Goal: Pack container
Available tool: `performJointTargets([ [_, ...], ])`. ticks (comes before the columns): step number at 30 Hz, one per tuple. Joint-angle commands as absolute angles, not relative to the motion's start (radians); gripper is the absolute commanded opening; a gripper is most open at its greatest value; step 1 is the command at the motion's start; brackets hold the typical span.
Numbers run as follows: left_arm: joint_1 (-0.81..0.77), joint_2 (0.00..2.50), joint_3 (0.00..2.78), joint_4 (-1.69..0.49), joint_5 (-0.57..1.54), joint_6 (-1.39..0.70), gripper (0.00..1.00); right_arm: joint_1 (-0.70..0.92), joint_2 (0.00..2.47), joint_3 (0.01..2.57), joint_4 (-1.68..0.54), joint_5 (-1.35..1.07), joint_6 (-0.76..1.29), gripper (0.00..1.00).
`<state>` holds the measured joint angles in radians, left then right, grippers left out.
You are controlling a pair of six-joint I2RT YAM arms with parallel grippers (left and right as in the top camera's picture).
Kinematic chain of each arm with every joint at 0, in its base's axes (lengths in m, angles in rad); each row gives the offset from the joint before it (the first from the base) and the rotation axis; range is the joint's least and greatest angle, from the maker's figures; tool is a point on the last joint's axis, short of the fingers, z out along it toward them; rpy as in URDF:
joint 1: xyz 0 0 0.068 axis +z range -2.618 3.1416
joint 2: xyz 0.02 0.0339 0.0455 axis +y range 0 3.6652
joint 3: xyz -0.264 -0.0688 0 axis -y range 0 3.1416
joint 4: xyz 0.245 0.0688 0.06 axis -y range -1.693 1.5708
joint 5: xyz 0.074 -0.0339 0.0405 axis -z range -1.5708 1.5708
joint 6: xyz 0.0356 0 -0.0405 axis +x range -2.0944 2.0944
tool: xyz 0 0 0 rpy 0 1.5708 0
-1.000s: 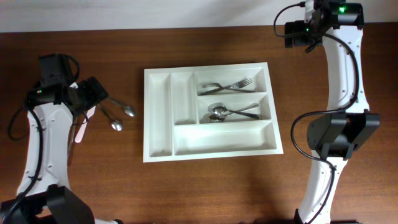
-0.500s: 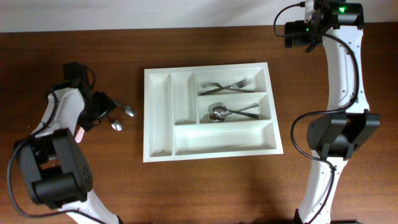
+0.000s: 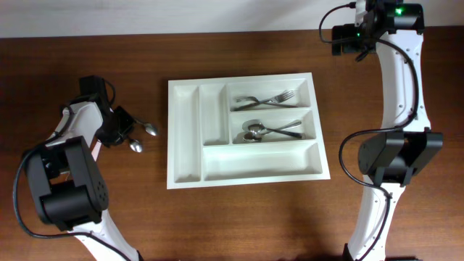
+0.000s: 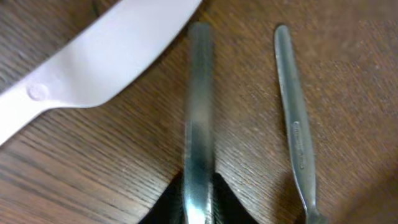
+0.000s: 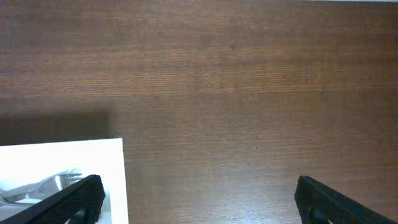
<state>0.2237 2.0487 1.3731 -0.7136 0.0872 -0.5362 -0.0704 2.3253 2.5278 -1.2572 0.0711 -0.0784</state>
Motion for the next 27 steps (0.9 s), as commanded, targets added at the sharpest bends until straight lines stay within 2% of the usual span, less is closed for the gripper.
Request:
performJointTargets([
  [1,0.223,2.078,1.375,-0.714,0.109,-0.534,0.12,-0.073,2.312,2.538,-1.257,0.084,-0.066,0.99],
  [5,0.223,2.078,1.375,-0.714,0.109,-0.534,0.02,-0.073,2.312,2.538,-1.257,0.084,-0.066,0.99],
  [20,0.219,1.966,1.54,-0.825,0.127,-0.521,0.02,-0.073,2.312,2.538,-1.257,0.084,-0.066,0.99],
  [27,0.115,1.831,1.622,-0.822,0.279,-0.415,0.02,-0.073,2.312,2.538,-1.257,0.084,-0.066,0.99],
])
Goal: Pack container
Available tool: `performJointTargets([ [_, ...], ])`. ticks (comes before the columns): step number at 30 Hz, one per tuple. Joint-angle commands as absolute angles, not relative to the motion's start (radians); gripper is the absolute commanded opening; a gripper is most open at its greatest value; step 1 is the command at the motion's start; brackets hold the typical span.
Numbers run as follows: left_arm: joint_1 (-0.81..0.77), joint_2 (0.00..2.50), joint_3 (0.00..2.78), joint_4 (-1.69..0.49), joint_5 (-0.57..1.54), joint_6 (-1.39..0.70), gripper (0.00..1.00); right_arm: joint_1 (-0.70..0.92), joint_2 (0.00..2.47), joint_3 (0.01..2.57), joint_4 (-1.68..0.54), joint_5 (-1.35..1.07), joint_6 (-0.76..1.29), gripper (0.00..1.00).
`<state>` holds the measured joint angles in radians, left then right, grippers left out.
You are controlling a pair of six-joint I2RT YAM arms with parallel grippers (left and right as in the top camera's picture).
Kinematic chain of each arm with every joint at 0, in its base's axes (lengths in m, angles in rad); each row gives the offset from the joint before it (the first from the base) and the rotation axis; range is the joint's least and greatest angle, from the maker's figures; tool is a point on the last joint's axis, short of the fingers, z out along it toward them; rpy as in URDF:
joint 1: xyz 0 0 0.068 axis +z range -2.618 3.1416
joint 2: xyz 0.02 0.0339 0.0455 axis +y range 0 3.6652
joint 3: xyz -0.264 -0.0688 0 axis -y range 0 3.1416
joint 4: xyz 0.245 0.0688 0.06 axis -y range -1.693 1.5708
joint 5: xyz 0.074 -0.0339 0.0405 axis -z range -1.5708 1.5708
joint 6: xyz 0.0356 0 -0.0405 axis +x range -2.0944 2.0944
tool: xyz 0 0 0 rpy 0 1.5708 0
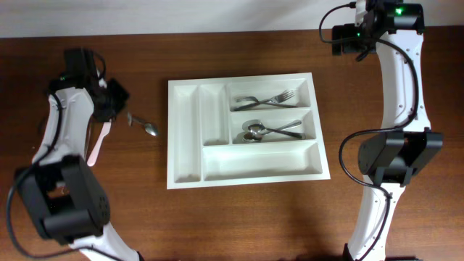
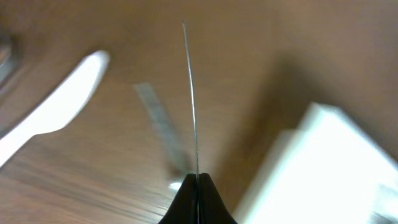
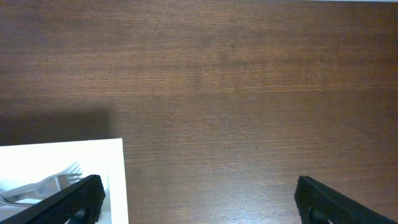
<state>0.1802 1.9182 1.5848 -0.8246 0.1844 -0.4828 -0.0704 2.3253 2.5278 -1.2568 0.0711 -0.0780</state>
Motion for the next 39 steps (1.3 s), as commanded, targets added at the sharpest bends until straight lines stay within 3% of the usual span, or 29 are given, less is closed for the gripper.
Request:
performJointTargets([
  [1,0.086,1.817,1.626,-0.82,0.278,-0.408,0.02,-0.073,2.312,2.538,-1.257,0.084,-0.066,0.99],
  [12,-0.255,1.837,1.633,-0.778,0.142,-0.394,0.02,-0.073,2.312,2.538,-1.257,0.084,-0.066,0.99],
  [21,-0.365,1.992,1.633,-0.722,0.104,-0.395,0.02,-0.073,2.312,2.538,-1.257,0.084,-0.066,0.99],
  [29,-0.364,2.045,1.639,-0.681,0.108,-0.395,0.45,-0.073,2.312,2.538,-1.257,0.083,-0.065,0.99],
  [39,-0.301,1.979,1.827,-0.858,0.012,-0.472,0.49,-0.073,2.312,2.538,-1.257,0.084,-0.066,0.99],
])
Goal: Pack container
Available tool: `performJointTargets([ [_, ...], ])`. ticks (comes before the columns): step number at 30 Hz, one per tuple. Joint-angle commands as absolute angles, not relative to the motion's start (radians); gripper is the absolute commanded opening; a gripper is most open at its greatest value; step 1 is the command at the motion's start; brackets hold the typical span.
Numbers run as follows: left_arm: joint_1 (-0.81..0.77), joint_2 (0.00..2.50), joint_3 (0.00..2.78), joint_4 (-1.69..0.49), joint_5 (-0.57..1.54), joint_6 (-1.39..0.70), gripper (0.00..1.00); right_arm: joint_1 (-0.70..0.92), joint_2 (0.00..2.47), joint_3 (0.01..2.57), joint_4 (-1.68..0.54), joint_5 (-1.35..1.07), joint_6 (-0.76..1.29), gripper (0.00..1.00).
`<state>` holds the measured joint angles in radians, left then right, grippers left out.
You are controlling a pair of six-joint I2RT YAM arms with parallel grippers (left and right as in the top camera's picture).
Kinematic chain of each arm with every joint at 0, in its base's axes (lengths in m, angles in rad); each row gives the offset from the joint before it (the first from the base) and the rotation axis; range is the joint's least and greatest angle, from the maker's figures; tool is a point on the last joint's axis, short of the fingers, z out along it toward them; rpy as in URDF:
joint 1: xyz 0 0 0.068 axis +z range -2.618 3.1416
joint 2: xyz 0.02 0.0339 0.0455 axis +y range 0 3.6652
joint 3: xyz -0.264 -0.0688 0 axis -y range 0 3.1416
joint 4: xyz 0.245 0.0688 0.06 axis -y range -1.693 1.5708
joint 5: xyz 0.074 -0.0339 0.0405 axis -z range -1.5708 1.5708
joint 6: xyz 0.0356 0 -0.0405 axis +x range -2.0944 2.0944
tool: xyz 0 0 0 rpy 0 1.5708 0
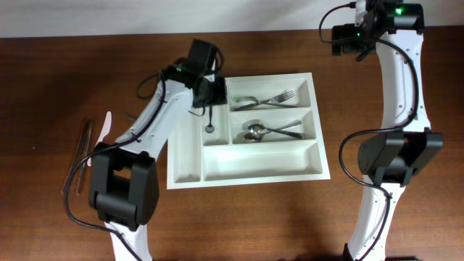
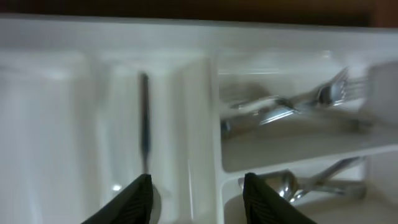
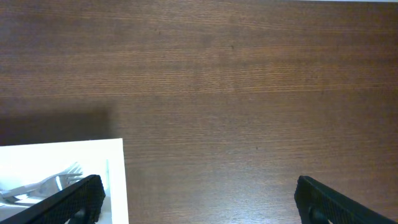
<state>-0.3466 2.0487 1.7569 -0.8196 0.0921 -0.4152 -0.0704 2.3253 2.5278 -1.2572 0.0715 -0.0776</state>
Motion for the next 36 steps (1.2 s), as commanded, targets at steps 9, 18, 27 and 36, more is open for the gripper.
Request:
performJointTargets([
  [9,-0.076,1.941,1.856,-1.071,-0.027,-0.662,0.49,-0.073,2.312,2.538,-1.257,0.084,-0.066,0.99],
  [18,0.034,1.992,1.844,-1.101,-0.026,-0.691,0.49,-0.073,2.312,2.538,-1.257,0.084,-0.066,0.99],
  [27,0.056,2.114,1.844,-1.105,-0.023,-0.752,0.48,-0.073,2.312,2.538,-1.257,0.084,-0.066,0.99],
  [36,0.07,2.225,1.844,-1.104,-0.023,-0.752,0.46,-0.073,2.312,2.538,-1.257,0.083,-0.066,0.99],
])
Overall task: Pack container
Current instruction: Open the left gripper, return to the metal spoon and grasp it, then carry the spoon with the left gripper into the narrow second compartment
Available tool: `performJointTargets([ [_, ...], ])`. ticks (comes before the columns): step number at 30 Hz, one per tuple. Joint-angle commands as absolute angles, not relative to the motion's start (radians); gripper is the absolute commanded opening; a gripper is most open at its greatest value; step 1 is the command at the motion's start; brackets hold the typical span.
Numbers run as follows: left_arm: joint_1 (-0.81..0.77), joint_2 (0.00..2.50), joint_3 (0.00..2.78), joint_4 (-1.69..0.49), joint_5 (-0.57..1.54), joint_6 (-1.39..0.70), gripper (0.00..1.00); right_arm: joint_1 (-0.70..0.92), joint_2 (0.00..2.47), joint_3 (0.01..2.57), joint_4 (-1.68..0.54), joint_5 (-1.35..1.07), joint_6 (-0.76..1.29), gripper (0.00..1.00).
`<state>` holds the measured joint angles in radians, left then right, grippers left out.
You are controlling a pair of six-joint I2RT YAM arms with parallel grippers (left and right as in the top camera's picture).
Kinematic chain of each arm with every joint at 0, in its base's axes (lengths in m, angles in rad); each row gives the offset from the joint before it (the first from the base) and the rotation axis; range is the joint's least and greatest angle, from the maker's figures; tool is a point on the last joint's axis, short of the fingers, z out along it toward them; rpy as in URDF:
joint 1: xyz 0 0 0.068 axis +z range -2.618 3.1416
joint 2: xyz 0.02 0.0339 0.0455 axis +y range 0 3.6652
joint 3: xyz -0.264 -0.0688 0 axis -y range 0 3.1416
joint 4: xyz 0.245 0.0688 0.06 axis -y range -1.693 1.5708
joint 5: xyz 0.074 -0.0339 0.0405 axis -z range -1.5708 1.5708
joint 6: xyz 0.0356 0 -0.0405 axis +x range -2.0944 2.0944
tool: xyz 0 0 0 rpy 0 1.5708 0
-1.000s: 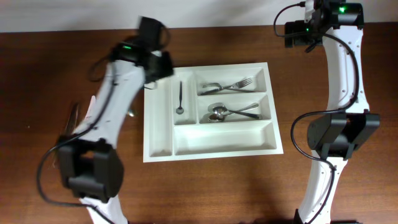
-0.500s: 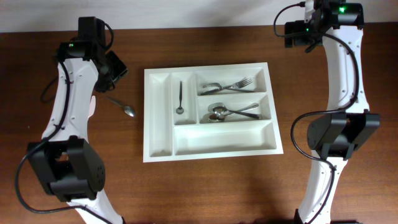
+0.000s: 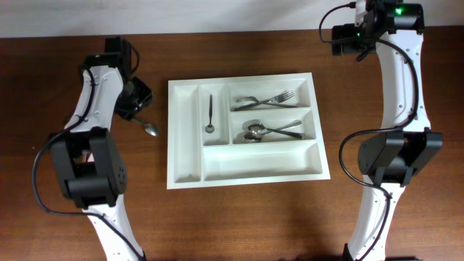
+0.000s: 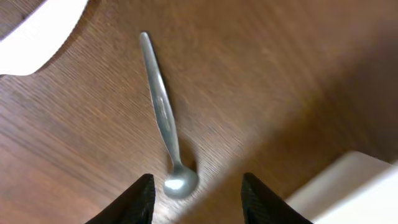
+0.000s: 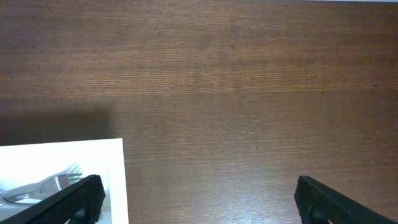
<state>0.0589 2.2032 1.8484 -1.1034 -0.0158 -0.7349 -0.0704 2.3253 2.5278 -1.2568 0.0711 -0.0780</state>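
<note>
The white compartment tray (image 3: 246, 172) lies mid-table. Its second narrow slot holds a small spoon (image 3: 209, 114); forks (image 3: 267, 99) and spoons (image 3: 270, 130) fill two right slots. Left of the tray a metal spoon (image 3: 143, 125) lies on the wood. My left gripper (image 3: 135, 101) hovers just above it, open and empty. In the left wrist view that spoon (image 4: 163, 118) runs down between the fingers (image 4: 132, 200), bowl nearest me. My right gripper (image 5: 205, 202) stands open over bare wood past the tray's far right corner (image 5: 62, 163).
A white plastic knife (image 4: 34, 28) lies on the table beyond the spoon, at the left wrist view's top left. The tray's near-left corner (image 4: 348, 186) shows at that view's lower right. The right arm's base (image 3: 395, 156) stands right of the tray.
My left gripper was open over the tray's narrow slot with the small spoon in it. It now sits left of the tray, open above the spoon on the table. The right arm has not moved.
My left gripper was shut on one of two spoons lying left of the tray. Then it held that spoon off the table. Then it was open over the narrow slot where the spoon lies, and now it is over the remaining spoon.
</note>
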Motion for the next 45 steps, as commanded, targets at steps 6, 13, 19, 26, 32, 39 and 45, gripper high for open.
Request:
performJointTargets([
  [6,0.071,2.264,1.844,-1.096,-0.021,-0.778,0.44,-0.073,2.312,2.538,-1.257,0.084,-0.066,0.99],
  [13,0.078,2.339,1.844,-1.086,0.007,-0.801,0.44,-0.073,2.312,2.538,-1.257,0.084,-0.066,0.99],
  [19,0.083,2.356,1.844,-1.07,0.012,-0.804,0.41,-0.073,2.312,2.538,-1.257,0.084,-0.066,0.99],
  [26,0.083,2.356,1.844,-1.049,0.022,-0.819,0.19,-0.073,2.312,2.538,-1.257,0.084,-0.066,0.99],
  [32,0.083,2.355,1.861,-1.049,0.022,-0.817,0.13,-0.073,2.312,2.538,-1.257,0.084,-0.066,0.99],
  [39,0.083,2.344,1.943,-1.092,0.023,-0.809,0.08,-0.073,2.312,2.538,-1.257,0.084,-0.066,0.99],
  [45,0.081,2.303,2.056,-1.133,0.049,-0.762,0.02,-0.073,2.312,2.538,-1.257,0.084,-0.066,0.99],
])
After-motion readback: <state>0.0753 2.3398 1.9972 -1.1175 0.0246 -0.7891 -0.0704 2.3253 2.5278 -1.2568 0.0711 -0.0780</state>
